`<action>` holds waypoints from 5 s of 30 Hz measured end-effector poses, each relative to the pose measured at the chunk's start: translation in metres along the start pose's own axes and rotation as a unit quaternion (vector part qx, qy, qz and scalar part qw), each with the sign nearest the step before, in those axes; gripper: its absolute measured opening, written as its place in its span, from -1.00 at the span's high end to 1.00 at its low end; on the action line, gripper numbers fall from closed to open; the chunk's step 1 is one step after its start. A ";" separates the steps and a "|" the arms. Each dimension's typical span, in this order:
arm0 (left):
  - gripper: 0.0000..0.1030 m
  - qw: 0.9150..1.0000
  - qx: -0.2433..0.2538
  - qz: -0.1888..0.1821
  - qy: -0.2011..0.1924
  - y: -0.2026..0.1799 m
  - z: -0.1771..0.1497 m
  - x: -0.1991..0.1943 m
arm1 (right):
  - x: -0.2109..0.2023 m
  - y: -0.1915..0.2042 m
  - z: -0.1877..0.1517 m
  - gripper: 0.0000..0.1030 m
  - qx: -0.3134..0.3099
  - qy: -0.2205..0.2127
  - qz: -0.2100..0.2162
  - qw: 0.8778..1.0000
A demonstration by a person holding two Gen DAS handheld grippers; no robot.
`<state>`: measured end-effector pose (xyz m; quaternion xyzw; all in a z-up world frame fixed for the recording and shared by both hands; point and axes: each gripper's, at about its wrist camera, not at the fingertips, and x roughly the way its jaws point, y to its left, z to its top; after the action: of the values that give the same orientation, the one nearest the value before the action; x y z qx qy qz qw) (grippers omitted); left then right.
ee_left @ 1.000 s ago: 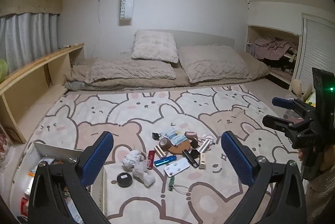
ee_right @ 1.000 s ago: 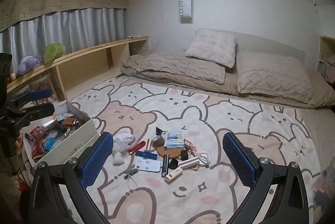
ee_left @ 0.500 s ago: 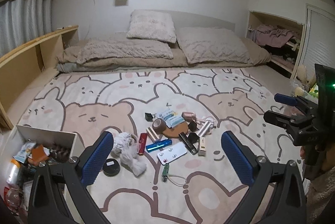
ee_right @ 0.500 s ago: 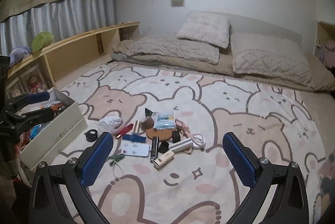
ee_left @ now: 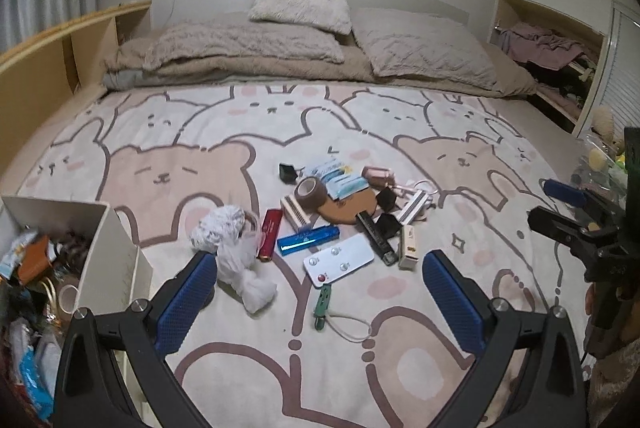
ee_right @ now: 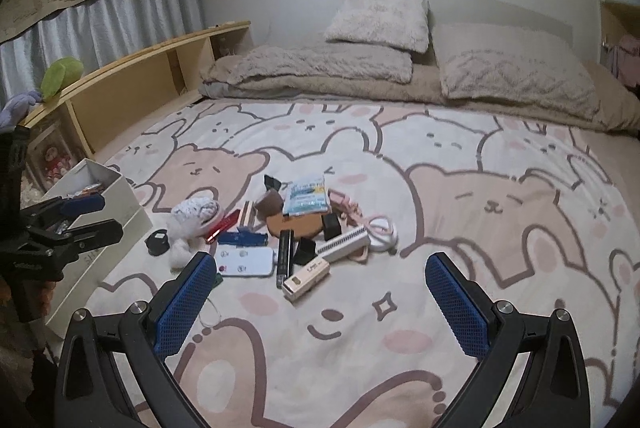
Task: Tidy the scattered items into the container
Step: 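Move both open tools back over the scattered items on the bed, then close the left tool on the green clip, then grasp the pink-and-white matchbox with the right tool while the left tool holds the green clip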
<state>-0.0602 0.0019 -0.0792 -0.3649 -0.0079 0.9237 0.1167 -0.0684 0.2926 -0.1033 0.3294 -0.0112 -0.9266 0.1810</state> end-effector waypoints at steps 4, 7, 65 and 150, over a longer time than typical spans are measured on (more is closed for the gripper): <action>-1.00 1.000 -0.011 -0.006 0.013 0.005 -0.008 0.014 | 0.013 -0.003 -0.011 -1.00 0.004 0.016 -0.003 1.000; -1.00 1.000 -0.006 -0.002 0.023 0.006 -0.013 0.023 | 0.024 -0.005 -0.019 -1.00 0.008 0.029 -0.003 1.000; -0.97 0.988 0.041 0.014 0.146 -0.007 -0.071 0.130 | 0.109 -0.004 -0.089 -1.00 -0.061 0.157 -0.041 0.985; 0.55 0.985 0.024 -0.038 0.166 -0.005 -0.085 0.103 | 0.138 0.039 -0.059 -0.77 0.039 0.158 0.067 0.984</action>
<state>-0.0741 0.0237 -0.2100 -0.5093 0.0198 0.8453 0.1600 -0.1185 0.2147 -0.2277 0.4770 -0.0408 -0.8476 0.2287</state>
